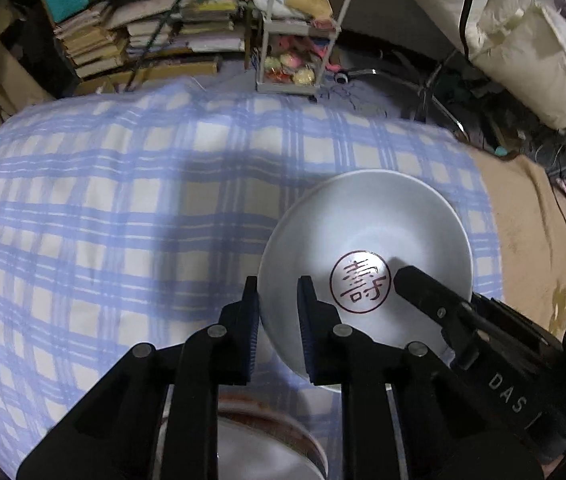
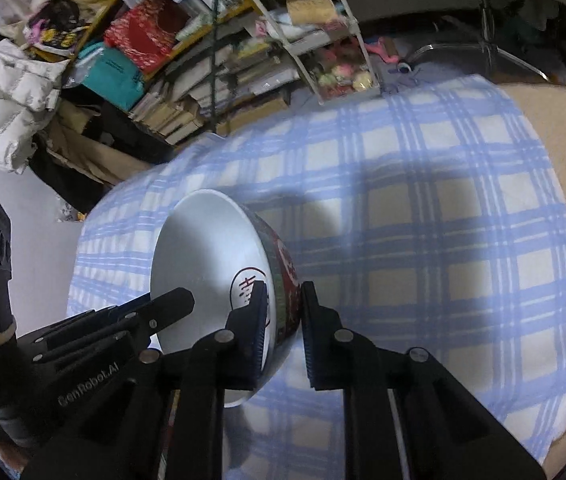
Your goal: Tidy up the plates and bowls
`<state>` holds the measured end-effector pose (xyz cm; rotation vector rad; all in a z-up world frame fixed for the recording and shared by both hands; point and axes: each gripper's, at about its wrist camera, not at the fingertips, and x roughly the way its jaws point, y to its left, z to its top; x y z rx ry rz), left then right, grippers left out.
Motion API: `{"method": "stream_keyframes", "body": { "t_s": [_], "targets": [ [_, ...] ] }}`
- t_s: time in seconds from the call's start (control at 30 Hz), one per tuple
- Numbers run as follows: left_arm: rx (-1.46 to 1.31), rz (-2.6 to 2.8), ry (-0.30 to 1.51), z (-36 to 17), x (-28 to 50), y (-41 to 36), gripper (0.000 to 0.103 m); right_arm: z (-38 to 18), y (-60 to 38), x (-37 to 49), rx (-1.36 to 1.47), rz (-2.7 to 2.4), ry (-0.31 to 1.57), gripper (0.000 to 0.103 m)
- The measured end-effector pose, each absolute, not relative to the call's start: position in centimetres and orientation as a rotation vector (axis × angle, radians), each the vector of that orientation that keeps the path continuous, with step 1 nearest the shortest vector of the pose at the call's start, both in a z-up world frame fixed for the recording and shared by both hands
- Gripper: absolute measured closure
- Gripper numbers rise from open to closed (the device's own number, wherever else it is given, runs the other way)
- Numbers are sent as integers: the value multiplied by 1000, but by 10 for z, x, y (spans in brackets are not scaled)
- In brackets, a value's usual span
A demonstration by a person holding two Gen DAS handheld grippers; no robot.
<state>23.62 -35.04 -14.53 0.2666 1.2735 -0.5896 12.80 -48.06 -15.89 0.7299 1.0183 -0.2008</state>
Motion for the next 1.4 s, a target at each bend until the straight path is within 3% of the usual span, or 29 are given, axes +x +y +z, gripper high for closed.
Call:
{"method": "stream_keyframes", "body": {
  "t_s": [0.67,1.4],
  "targets": [
    [204,-497,1182,-69,184,-248,85,-82,-385,99,561,-55,947,85],
    [104,-451,1277,-109,152,-205,85,-103,-348,84,442,-32,1074,85]
  ]
}}
